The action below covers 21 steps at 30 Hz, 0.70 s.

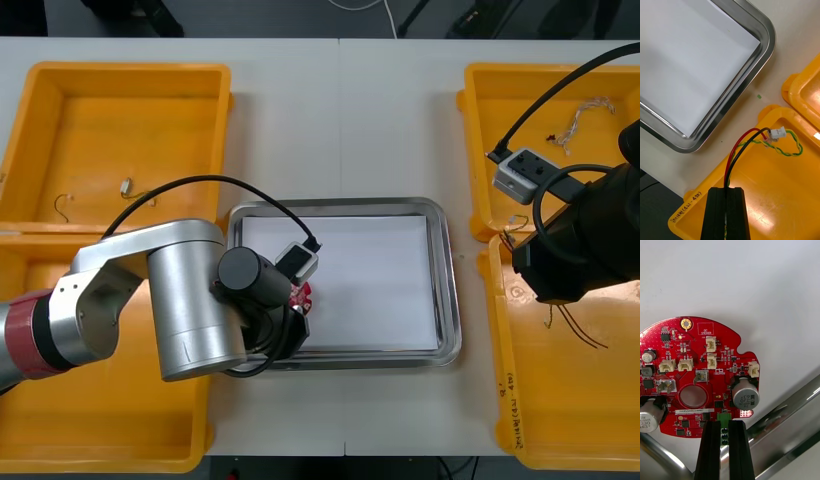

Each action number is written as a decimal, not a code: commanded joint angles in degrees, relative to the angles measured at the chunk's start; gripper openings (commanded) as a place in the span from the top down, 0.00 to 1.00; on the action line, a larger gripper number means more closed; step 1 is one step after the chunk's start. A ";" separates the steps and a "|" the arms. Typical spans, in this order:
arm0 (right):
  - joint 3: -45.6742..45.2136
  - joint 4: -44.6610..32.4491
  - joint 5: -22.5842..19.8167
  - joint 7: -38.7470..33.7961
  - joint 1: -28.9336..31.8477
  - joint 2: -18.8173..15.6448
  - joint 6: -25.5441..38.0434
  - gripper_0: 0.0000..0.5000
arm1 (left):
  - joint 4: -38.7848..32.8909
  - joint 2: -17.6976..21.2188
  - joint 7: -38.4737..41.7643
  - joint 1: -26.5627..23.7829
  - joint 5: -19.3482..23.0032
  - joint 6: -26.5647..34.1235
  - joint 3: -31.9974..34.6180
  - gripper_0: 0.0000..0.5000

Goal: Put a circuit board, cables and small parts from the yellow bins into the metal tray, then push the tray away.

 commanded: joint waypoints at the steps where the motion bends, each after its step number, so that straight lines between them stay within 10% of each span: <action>1: 0.42 -0.20 -0.25 -2.10 -1.30 0.56 0.33 1.00 | -0.29 -0.04 4.27 -2.44 -0.48 -0.91 -0.91 1.00; 9: 0.42 -0.28 -0.51 -2.10 -1.30 0.56 0.33 1.00 | -1.52 0.14 5.15 -2.35 -0.39 -0.73 -0.91 0.95; 14: 0.42 -0.28 -0.42 -2.10 -1.30 0.56 0.33 1.00 | -2.49 0.93 5.59 -2.17 0.05 -0.21 -0.91 0.02; 21: 0.42 -0.20 -0.60 -2.10 -1.30 0.56 0.33 1.00 | -3.45 1.02 6.64 -2.17 0.23 0.15 -0.91 0.00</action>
